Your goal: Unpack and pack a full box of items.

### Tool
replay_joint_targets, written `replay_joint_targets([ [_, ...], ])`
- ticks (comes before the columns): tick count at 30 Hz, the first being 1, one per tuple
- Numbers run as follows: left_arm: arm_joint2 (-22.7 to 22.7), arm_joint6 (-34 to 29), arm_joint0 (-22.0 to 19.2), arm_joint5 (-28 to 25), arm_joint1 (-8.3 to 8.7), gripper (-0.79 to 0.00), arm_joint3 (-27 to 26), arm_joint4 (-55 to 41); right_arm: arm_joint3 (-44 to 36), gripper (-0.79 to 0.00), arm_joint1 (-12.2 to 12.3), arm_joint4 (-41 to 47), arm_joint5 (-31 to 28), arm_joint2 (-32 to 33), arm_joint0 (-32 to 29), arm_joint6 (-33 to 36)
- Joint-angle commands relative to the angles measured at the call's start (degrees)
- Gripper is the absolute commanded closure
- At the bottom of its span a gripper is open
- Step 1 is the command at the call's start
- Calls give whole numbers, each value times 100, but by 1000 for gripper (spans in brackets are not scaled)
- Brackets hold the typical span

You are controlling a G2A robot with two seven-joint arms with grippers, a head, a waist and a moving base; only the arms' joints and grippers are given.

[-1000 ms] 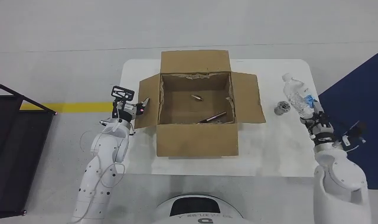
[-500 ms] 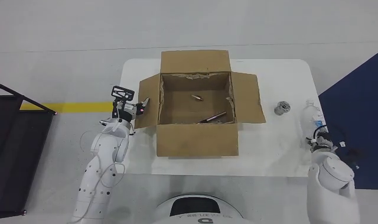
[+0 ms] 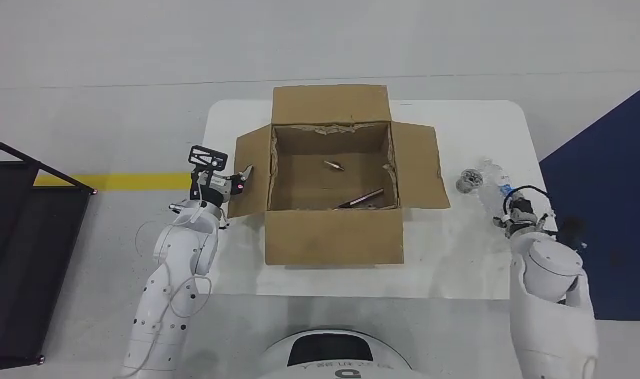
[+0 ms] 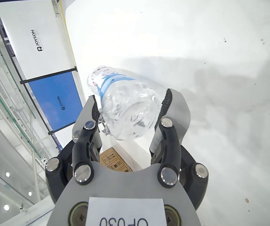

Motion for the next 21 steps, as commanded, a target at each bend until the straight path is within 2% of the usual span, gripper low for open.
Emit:
replay_joint_targets([
  [1, 0, 0, 0, 0, 0, -785, 0, 0, -217, -785, -10, 33, 18, 67, -96, -134],
  [8, 0, 0, 0, 0, 0, -785, 0, 0, -1543, -785, -54, -24, -248, -71, -530, -254],
  [11, 0, 0, 0, 0, 0, -785, 0, 0, -2179, -785, -38, -359, -412, -417, -581, 29],
  [13, 0, 0, 0, 0, 0, -785, 0, 0, -2549, -785, -5, -656, -544, -784, -509, 500],
  [15, 0, 0, 0, 0, 0, -785, 0, 0, -2725, -785, 34, -959, -636, -1109, -381, 1000],
  [21, 0, 0, 0, 0, 0, -785, 0, 0, -2725, -785, 34, -959, -636, -1109, -381, 1000],
])
